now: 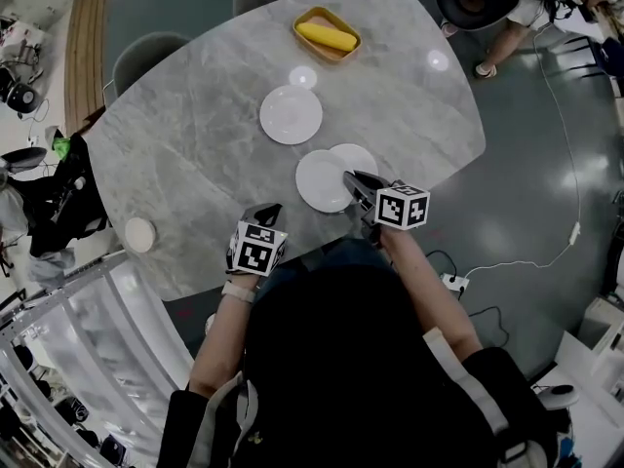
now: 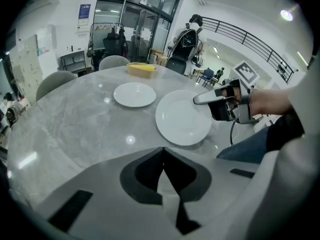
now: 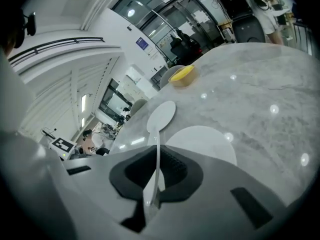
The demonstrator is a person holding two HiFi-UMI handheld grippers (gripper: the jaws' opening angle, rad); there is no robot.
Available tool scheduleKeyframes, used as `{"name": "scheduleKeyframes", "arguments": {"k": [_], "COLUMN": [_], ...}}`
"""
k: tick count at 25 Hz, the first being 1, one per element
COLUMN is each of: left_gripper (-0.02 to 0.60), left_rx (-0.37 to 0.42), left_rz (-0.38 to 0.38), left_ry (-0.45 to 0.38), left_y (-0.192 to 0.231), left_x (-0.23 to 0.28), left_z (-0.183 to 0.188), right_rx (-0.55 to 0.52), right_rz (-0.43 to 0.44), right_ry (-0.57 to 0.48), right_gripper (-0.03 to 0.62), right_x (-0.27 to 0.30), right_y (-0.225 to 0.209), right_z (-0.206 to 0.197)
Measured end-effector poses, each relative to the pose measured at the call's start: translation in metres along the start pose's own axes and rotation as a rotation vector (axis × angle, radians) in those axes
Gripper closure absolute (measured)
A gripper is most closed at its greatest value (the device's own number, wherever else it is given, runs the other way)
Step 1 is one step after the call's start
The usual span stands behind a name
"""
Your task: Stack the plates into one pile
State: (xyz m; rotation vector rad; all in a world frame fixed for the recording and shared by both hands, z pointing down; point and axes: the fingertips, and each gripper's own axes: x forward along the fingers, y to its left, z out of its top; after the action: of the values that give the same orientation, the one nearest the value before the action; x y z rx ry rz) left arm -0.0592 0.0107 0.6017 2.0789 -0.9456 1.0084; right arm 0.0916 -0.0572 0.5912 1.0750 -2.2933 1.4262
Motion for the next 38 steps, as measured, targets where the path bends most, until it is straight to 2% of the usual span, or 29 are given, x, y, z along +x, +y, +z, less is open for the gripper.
{"name": "scheduleKeyframes", "arguments": {"k": [13, 21, 25, 28, 33, 38], "left_gripper": [0.577, 0.577, 0.577, 0.577, 0.577, 0.577], "left_rx": [-0.044, -0.053, -0.059, -0.064, -0.065, -0.071], "left_rz": [0.047, 0.065, 0.073, 0.075, 0.079, 0.083], "left_ry": [-0.006, 0.001, 0.003, 0.007, 0.003, 0.006], "left_y": [-0.041, -0.054, -0.056, -0.058, -0.06, -0.061], "left_x": [0.025, 0.032, 0.034, 0.034, 0.038, 0.041], "left_z": [0.024, 0.029, 0.029, 0.03, 0.033, 0.036], "right_rx": [0.063, -0.026, -0.112, -0.143, -0.194, -0.209], "right_rz": [0.022, -0.041, -0.072, -0.094, -0.15, -0.125], "right_ry": [-0.004, 0.031, 0.078, 0.103, 0.136, 0.14], "right_gripper": [0.565, 0.558, 0.475, 0.442, 0.431, 0.433], "right_x": [-0.027, -0.035, -0.035, -0.036, -0.041, -0.037], "right_y": [-0.06, -0.085, -0.091, -0.096, -0.108, -0.104], "right_z": [0.016, 0.018, 0.016, 0.014, 0.015, 0.019]}}
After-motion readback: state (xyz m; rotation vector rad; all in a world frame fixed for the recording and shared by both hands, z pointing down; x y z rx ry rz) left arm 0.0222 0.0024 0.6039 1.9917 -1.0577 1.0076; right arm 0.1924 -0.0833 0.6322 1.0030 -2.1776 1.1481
